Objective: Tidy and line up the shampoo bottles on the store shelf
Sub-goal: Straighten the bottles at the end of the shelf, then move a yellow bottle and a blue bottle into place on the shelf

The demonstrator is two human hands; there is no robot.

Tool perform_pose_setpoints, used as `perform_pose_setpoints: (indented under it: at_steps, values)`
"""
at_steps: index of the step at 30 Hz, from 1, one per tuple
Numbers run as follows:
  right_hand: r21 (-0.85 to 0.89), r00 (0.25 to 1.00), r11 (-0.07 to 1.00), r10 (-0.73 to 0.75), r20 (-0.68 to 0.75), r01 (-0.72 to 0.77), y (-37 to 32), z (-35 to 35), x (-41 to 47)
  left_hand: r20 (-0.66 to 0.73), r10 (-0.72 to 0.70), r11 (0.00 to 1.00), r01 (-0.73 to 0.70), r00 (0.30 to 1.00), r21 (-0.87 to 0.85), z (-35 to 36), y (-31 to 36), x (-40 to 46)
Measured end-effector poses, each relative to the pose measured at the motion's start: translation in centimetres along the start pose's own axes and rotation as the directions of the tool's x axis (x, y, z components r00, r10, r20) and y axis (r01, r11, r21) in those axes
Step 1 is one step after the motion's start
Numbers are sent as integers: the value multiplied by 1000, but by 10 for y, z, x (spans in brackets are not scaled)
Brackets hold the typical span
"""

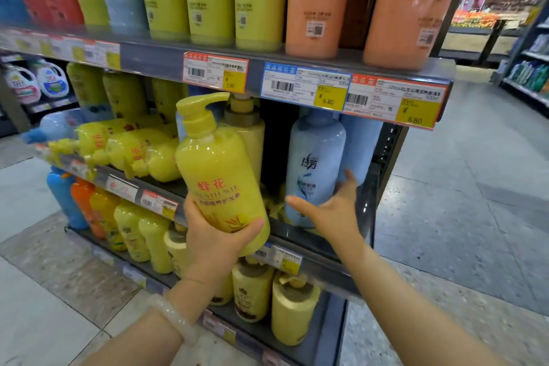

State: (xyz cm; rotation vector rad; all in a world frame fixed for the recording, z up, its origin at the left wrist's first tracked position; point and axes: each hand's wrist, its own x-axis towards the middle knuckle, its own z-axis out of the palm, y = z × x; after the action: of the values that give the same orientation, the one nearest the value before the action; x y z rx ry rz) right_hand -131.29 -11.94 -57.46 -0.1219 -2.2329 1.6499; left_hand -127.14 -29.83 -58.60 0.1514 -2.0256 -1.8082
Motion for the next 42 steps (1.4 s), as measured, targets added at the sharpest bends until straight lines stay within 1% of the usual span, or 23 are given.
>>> perform_pose_setpoints:
  at_steps: [2,7,10,12,14,16,20,26,29,31,33,34,35,37,38,39,40,41,42]
  values:
    - [30,1000,999,-18,14,18,6,8,9,13,4,1000,-4,1000,24,5,2,-3]
    - [-45,997,996,-73,-13,73,18,7,18,49,28,998,-31,998,61,19,7,-7]
    - [-26,995,995,-97,8,97,24,-1,21,71,40,997,-45,997,68,25,6,-7]
    - [22,995,994,-103,13,103,26,-8,23,100,40,997,-46,994,60,29,8,-8]
    - [71,996,994,-85,38,82,28,-17,27,123,54,996,-62,991,63,34,9,-9]
    - [76,995,996,-47,86,40,27,-25,32,147,79,994,-89,986,61,37,10,-10]
    - [15,994,1000,-27,108,25,25,-40,38,196,76,990,-98,978,105,42,13,-12]
    - [6,984,1000,-28,177,27,33,-53,48,217,61,986,-92,974,137,41,15,-13]
    - [1,982,999,-44,181,45,35,-49,49,199,57,986,-87,978,145,40,16,-14]
    - [11,984,999,-32,174,31,34,-46,47,196,66,986,-94,978,139,39,16,-13]
    - [45,990,999,-31,139,25,34,-45,41,204,52,988,-81,978,134,39,14,-13]
    - [52,996,998,-44,79,40,34,-45,34,212,39,990,-67,977,128,39,13,-14]
    - [36,998,997,-67,-10,67,33,-45,24,219,33,990,-62,975,123,39,13,-14]
    - [37,979,992,-110,-169,118,26,-44,-4,227,33,990,-63,973,128,38,13,-13]
    - [71,976,985,-144,-164,157,19,-42,-19,227,35,989,-66,973,129,38,12,-13]
    - [94,979,976,-188,-80,195,12,-38,-31,229,39,990,-69,973,126,38,12,-13]
    - [102,974,972,-217,62,210,4,-31,-38,235,33,991,-62,971,119,38,11,-12]
    - [114,949,973,-222,224,201,-5,-25,-42,246,27,992,-56,969,112,37,12,-12]
    - [135,910,976,-210,357,172,-12,-19,-43,262,21,994,-48,965,97,36,11,-12]
